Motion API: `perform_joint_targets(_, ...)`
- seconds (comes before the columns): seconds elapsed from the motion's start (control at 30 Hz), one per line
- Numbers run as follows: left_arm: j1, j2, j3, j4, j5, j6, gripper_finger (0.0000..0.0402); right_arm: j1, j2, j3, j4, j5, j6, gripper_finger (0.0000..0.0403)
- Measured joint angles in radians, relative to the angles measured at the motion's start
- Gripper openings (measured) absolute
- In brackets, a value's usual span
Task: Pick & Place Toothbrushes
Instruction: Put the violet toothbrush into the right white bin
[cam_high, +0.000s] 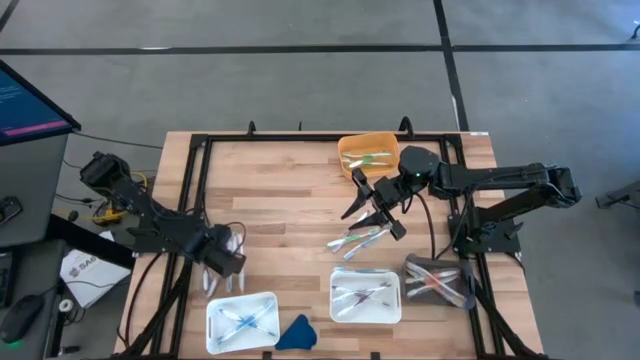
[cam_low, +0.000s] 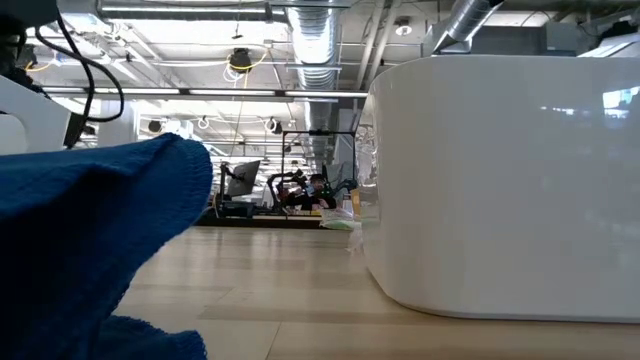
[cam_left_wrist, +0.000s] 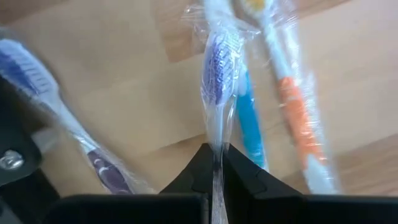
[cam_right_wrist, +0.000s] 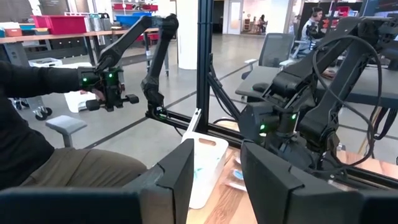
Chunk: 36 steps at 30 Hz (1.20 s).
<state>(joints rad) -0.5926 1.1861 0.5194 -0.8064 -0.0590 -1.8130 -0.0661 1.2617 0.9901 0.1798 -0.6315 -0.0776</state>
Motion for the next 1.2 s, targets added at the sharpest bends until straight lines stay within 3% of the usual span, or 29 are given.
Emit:
perform_joint_targets(0.77, 0.000, -0.034, 0.016, -0.006, -0.103, 0.078, 0.0005, 0.000, 0.000, 0.000, -0.108, 0.000, 0.034, 0.0124)
perform_joint_targets(1.2, 0.000, -0.034, 0.192, -0.012, -0.385, 0.284, 0.0005, 0.020, -0.059, -0.001, -0.230, 0.000, 0.012, 0.0124)
